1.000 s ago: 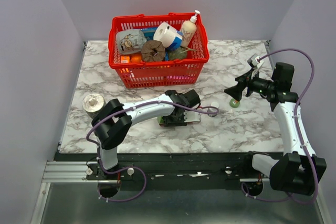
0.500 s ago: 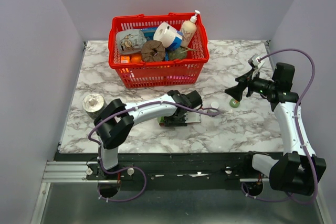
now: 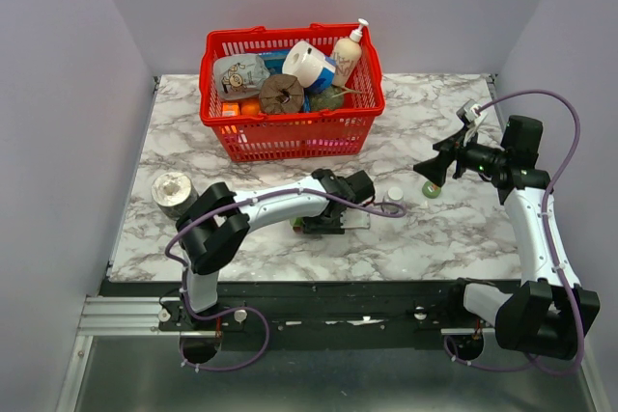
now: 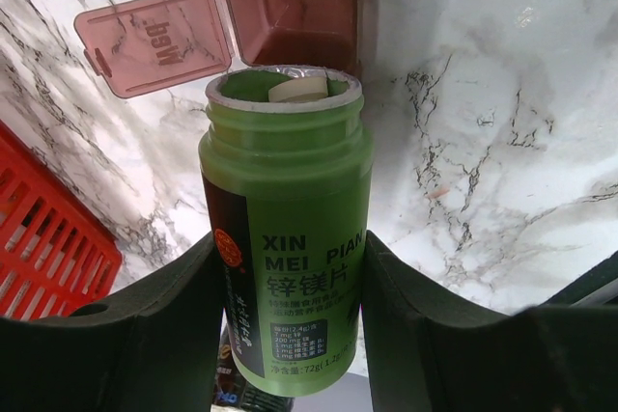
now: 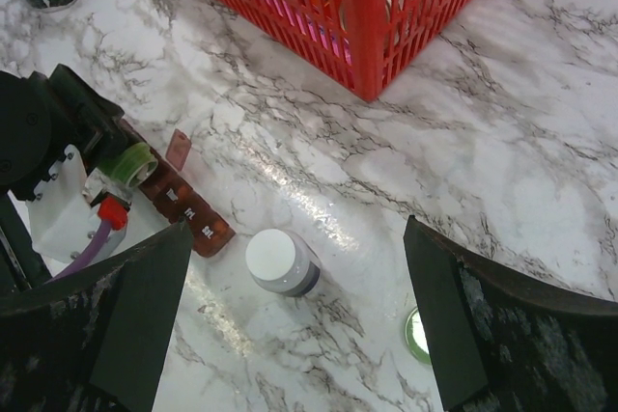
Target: Sort the pills into containers
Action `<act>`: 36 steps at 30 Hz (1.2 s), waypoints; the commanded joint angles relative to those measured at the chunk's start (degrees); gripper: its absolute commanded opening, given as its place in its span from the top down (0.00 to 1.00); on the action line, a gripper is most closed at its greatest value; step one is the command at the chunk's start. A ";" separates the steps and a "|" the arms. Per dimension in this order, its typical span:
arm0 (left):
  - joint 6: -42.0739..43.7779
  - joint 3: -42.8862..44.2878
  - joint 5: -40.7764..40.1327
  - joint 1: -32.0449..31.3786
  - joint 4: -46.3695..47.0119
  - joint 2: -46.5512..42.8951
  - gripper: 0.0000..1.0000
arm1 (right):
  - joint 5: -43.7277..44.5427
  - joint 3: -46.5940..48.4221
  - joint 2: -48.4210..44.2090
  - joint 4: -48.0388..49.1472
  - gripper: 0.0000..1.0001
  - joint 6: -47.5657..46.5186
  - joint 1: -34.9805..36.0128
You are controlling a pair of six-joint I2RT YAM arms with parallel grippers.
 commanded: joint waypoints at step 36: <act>2.60 0.28 -9.64 -3.35 0.37 1.04 1.00 | -3.50 2.05 -0.13 -1.88 0.00 -0.79 -1.83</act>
